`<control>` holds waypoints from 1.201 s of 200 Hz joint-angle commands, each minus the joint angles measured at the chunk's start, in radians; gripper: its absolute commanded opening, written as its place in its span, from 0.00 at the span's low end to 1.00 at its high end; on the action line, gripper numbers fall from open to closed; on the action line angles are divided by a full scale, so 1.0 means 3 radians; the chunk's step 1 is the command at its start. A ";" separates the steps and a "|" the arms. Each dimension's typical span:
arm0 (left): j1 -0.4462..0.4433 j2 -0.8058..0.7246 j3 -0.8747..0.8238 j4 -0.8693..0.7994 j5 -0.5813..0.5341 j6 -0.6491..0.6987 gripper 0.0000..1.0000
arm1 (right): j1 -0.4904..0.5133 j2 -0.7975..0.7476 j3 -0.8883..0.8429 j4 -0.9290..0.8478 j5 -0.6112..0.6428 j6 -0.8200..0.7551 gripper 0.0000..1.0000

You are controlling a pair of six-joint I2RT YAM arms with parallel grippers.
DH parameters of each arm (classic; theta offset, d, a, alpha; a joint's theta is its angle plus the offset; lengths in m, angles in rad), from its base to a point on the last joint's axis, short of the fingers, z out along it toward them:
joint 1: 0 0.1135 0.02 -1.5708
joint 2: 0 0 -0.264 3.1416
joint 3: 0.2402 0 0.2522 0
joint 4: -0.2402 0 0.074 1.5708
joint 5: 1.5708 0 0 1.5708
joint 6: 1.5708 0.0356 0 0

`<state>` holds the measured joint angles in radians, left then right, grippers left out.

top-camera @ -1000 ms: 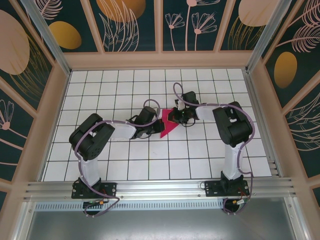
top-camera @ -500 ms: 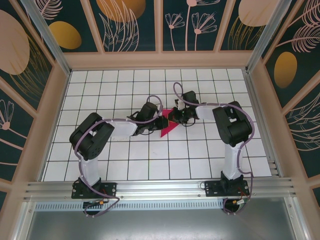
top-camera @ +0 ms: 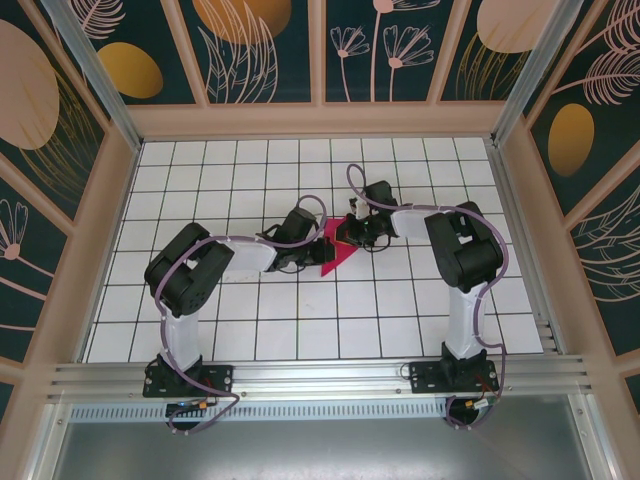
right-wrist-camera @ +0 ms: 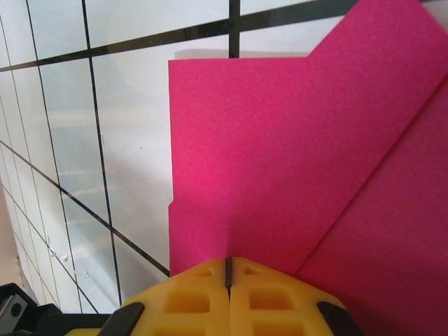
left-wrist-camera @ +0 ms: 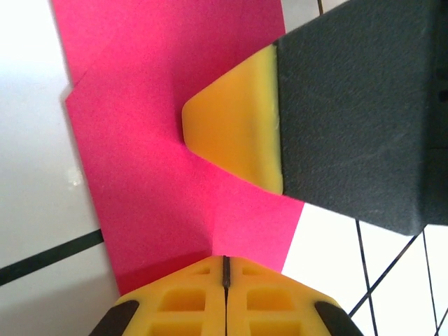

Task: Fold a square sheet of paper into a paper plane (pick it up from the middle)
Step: Fourth fold the wing at the center of the table.

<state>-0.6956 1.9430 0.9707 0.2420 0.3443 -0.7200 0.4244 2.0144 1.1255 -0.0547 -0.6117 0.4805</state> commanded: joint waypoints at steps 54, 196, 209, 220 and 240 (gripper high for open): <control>-0.0112 -0.0057 -0.0296 -0.0109 0.0144 0.0051 0.04 | -0.0014 0.0321 -0.0050 -0.0322 0.0423 -0.0011 0.01; -0.0261 -0.0350 -0.0621 -0.0049 0.0092 -0.0166 0.03 | -0.0017 0.0358 -0.0065 -0.0324 0.0443 0.0004 0.00; -0.0278 -0.0369 -0.0645 -0.0045 0.0095 -0.0183 0.03 | -0.0018 0.0357 -0.0065 -0.0324 0.0449 0.0004 0.00; -0.0291 -0.0382 -0.0663 -0.0045 0.0086 -0.0192 0.03 | -0.0024 0.0363 -0.0065 -0.0324 0.0449 0.0004 0.00; -0.0306 -0.0410 -0.0715 -0.0047 0.0052 -0.0212 0.03 | -0.0024 0.0362 -0.0067 -0.0330 0.0454 0.0004 0.00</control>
<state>-0.7559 1.8385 0.8005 0.3153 0.3248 -0.7574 0.4191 2.0247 1.1347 -0.0639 -0.6277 0.4812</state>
